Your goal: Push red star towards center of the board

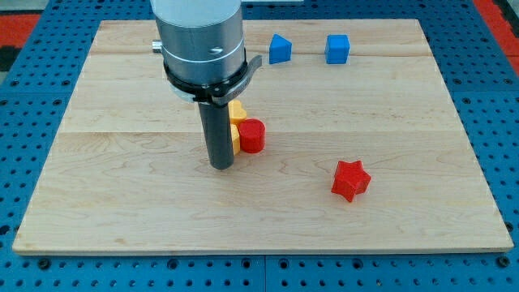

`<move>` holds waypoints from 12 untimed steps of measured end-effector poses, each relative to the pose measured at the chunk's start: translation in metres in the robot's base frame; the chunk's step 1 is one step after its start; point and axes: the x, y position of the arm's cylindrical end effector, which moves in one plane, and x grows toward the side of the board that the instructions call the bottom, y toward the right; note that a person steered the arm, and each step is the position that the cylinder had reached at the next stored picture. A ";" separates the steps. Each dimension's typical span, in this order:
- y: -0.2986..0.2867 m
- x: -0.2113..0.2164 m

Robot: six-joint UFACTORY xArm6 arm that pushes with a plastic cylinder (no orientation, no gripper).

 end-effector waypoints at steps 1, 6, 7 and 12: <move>0.008 -0.003; 0.273 0.003; 0.303 0.035; 0.188 0.014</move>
